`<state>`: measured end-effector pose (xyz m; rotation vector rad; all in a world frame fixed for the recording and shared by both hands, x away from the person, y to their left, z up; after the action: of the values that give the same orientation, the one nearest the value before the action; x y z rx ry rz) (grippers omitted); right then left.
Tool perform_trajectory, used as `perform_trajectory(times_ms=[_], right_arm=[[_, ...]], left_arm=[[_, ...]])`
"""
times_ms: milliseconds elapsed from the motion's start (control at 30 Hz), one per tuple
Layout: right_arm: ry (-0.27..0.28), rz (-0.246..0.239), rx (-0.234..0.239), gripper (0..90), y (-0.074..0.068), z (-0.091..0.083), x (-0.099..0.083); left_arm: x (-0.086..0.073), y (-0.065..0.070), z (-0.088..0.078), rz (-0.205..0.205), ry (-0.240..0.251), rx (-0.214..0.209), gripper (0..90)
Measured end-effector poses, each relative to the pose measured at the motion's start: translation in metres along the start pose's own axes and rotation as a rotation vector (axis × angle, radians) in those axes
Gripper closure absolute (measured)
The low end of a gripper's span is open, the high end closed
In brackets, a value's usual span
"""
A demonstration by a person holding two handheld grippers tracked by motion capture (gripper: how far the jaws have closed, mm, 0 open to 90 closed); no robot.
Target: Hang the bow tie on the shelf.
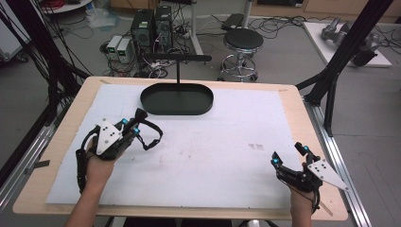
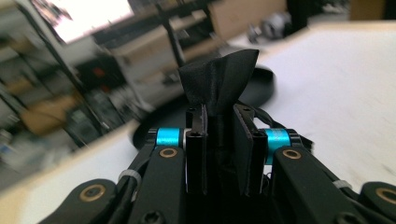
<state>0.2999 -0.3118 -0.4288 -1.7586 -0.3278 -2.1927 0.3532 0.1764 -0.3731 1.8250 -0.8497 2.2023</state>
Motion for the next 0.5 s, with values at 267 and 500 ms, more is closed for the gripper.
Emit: perform_trajectory(times_ms=[267, 500], right_arm=[[0.039, 0.038, 0.016, 10.6, -0.002, 0.001, 0.008], [0.082, 0.058, 0.023, 10.6, -0.001, -0.001, 0.017]], left_arm=[[0.033, -0.028, 0.015, 0.110, 0.178, 0.160, 76.2], [0.043, -0.049, 0.030, 0.110, 0.296, 0.271, 76.1]])
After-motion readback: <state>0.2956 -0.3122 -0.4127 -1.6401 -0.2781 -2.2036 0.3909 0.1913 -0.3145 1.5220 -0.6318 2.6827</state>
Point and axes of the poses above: each handheld gripper's, and its own axes: z roughly forward along the jaws, x roughly out of its top, y roughly to its right, the point moved 7 cm from there along z, roughly forward along the jaws, and after that the axes turned 14 degrees about y, right-handed, at the moved point
